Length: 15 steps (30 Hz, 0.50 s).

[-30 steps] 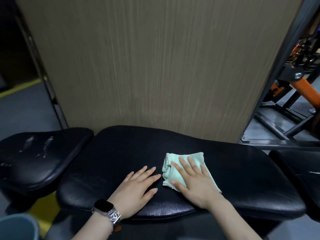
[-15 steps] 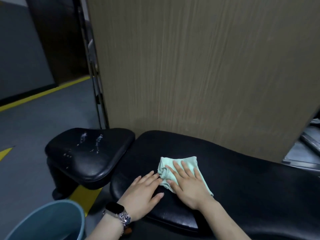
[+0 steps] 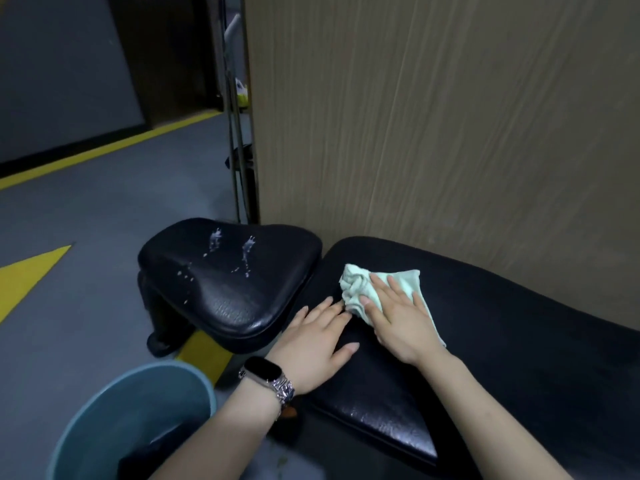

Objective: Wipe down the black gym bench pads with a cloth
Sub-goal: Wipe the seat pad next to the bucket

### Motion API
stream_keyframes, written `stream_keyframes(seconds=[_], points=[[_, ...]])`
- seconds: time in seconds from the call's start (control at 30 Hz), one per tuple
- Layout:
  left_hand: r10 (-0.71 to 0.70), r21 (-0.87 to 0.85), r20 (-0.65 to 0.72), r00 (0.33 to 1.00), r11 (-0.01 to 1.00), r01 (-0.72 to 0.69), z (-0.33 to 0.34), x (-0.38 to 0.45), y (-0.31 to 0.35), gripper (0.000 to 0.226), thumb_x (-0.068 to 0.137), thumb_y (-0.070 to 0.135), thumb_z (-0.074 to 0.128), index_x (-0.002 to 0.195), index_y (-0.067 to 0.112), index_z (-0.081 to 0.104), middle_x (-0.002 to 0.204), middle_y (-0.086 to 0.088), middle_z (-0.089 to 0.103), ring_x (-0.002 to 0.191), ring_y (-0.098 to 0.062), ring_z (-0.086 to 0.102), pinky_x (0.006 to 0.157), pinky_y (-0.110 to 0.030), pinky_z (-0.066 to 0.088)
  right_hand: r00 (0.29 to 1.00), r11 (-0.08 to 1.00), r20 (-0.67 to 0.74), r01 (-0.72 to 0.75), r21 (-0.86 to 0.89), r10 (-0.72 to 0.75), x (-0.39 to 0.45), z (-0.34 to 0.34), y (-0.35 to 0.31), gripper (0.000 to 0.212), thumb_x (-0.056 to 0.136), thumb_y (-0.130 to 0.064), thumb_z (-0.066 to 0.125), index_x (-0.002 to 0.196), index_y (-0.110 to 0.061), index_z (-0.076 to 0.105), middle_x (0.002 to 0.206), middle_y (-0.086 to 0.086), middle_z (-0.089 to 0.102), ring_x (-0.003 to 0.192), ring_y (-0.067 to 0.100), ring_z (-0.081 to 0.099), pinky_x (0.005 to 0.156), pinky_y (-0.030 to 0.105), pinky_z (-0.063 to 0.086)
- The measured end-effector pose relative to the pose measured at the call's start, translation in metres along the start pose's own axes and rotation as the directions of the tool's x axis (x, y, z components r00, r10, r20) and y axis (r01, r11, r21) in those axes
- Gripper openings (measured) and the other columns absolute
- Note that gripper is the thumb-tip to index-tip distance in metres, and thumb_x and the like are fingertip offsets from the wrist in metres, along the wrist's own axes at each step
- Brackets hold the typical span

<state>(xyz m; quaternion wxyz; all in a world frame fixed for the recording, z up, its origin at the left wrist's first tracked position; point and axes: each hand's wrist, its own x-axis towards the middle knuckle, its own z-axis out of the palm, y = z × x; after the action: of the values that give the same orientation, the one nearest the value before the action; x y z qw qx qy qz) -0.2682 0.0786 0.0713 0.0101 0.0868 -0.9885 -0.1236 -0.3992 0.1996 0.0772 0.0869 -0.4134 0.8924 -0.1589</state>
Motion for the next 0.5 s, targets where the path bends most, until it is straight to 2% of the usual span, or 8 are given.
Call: stream_keyframes(seconds=[0.17,0.27,0.37,0.5], points=[[-0.038,-0.019,-0.044,0.998,0.999,0.038,0.002,-0.011,-0.023,0.059,0.096,0.052,0.026,0.147,0.023,0.021,0.156,0.008,0.013,0.143,-0.007,-0.004,0.117,-0.038,0.000,0.997,0.996,0.028,0.070,0.060,-0.071,0.026,0.006,-0.025,0.053,0.100,-0.048,0.019,0.150,-0.032,0.015,0.158,-0.017,0.010,0.145,0.004,-0.002,0.116,0.037,-0.003],[-0.019,-0.021,-0.076,0.997,1.000,0.018,0.004,-0.017,-0.033,0.064,0.090,0.058,0.017,0.140,0.022,0.033,0.147,0.006,0.031,0.140,-0.011,0.013,0.116,-0.044,0.006,0.986,0.980,0.061,0.147,0.137,-0.156,0.041,0.012,-0.051,0.054,0.100,-0.049,0.021,0.151,-0.031,0.013,0.157,-0.018,0.011,0.145,0.002,-0.001,0.118,0.036,-0.001],[0.011,0.000,-0.117,0.993,1.000,-0.011,0.009,-0.017,-0.036,0.074,0.083,0.058,0.006,0.133,0.018,0.044,0.134,0.000,0.048,0.128,-0.017,0.032,0.113,-0.042,0.016,0.958,0.957,0.125,0.236,0.169,-0.259,0.054,0.019,-0.083,0.056,0.100,-0.049,0.025,0.151,-0.029,0.013,0.158,-0.017,0.010,0.144,0.001,0.000,0.119,0.039,0.002],[-0.002,-0.073,-0.094,0.996,0.997,-0.005,0.014,-0.016,-0.036,0.076,0.082,0.055,0.007,0.130,0.015,0.050,0.128,-0.012,0.057,0.122,-0.029,0.045,0.107,-0.040,0.028,0.870,0.914,0.291,0.401,0.054,-0.399,0.067,0.029,-0.118,0.054,0.099,-0.053,0.025,0.149,-0.040,0.010,0.158,-0.018,0.002,0.144,0.003,-0.009,0.118,0.039,-0.003]])
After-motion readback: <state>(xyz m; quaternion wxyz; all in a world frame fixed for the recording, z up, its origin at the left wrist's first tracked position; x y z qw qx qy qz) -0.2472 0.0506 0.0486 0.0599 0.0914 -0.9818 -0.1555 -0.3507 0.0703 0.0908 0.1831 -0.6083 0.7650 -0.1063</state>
